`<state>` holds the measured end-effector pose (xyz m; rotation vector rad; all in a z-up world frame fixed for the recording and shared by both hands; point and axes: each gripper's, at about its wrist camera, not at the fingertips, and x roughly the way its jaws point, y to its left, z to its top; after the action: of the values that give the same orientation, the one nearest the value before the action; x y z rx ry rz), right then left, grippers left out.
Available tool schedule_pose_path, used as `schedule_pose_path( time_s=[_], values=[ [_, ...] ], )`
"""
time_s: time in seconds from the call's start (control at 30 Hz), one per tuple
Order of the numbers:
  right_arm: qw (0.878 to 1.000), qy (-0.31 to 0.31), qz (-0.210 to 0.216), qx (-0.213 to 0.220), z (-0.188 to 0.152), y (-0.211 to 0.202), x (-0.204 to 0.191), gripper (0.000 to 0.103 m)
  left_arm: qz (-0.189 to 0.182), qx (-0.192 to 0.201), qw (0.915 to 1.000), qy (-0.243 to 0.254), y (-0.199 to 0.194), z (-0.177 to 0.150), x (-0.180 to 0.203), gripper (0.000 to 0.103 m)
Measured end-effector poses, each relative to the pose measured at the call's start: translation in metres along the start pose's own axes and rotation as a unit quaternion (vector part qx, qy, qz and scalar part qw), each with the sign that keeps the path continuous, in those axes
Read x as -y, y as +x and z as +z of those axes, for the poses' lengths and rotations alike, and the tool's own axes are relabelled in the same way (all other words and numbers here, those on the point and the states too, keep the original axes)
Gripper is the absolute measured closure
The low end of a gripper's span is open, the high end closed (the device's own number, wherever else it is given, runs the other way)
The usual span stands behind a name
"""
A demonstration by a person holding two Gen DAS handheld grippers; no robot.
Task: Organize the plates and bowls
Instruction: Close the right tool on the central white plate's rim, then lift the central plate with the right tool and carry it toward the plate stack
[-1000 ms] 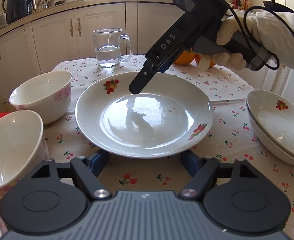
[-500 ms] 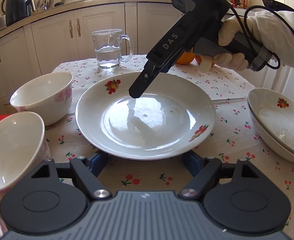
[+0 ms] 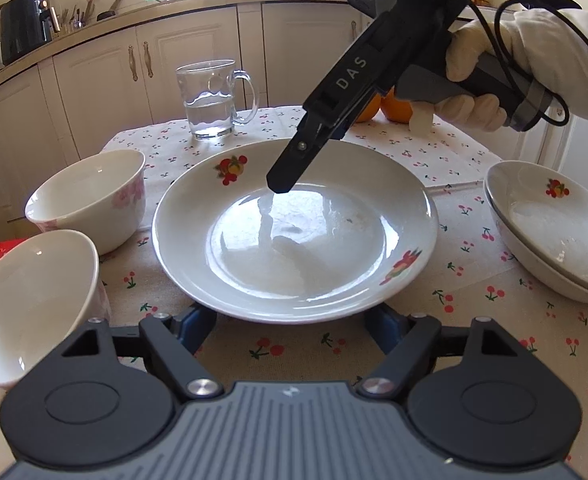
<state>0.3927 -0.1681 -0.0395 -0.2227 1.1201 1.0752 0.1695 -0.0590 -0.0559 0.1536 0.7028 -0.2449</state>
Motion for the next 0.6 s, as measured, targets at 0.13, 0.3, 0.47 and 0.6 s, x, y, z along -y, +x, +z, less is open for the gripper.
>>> schedule_pose_path(
  time_s=[0.13, 0.3, 0.47, 0.6],
  values=[
    [1.0, 0.005, 0.001, 0.003, -0.006, -0.007, -0.006, 0.027, -0.003, 0.002, 0.9999, 0.013, -0.009, -0.001, 0.003, 0.023],
    [1.0, 0.011, 0.001, 0.008, -0.016, -0.017, -0.016, 0.027, -0.012, 0.001, 0.9997, 0.022, -0.023, -0.001, 0.008, 0.023],
    [1.0, 0.017, 0.0, 0.018, -0.026, -0.029, -0.027, 0.027, -0.016, 0.005, 0.9992, 0.036, -0.037, -0.001, 0.012, 0.023],
    [0.999, 0.021, -0.005, 0.024, -0.034, -0.04, -0.037, 0.027, -0.023, 0.007, 0.9987, 0.044, -0.048, 0.0, 0.016, 0.023]
  ],
)
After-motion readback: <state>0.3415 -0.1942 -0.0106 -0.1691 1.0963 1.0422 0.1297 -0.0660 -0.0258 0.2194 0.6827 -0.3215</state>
